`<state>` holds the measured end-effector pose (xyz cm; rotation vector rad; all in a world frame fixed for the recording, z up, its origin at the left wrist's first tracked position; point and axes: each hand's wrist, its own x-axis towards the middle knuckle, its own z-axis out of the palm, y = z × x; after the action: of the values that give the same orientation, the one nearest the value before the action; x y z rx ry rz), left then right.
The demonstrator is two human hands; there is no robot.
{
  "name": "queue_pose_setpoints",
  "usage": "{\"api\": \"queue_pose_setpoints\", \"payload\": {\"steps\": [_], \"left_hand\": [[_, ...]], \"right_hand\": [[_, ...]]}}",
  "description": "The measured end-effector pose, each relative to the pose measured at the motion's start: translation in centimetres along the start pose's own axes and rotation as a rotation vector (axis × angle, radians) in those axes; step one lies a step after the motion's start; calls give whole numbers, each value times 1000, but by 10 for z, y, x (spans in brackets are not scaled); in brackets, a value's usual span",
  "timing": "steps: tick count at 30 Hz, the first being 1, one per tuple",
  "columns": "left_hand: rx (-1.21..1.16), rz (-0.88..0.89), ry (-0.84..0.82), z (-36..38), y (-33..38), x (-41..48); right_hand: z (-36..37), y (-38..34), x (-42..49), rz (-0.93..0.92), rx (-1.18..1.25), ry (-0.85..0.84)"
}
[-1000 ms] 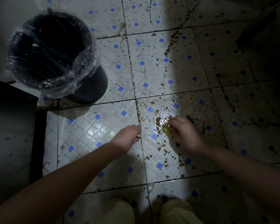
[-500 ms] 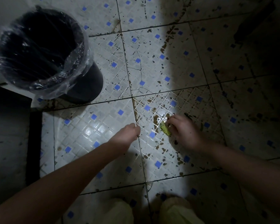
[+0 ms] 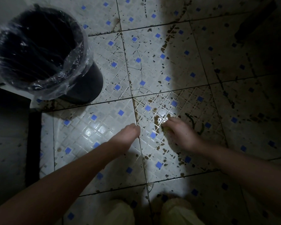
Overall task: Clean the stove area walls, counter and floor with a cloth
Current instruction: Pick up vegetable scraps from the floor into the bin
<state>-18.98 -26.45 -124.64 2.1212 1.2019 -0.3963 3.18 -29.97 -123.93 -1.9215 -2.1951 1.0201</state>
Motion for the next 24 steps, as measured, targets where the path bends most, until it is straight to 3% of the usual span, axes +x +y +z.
{"api": "queue_pose_setpoints", "payload": {"steps": [8, 24], "left_hand": [[-84, 57, 211, -30, 12, 21], [-144, 152, 275, -28, 26, 76]], "right_hand": [[-10, 9, -5, 6, 152, 145], [-18, 27, -24, 56, 225, 196]]}}
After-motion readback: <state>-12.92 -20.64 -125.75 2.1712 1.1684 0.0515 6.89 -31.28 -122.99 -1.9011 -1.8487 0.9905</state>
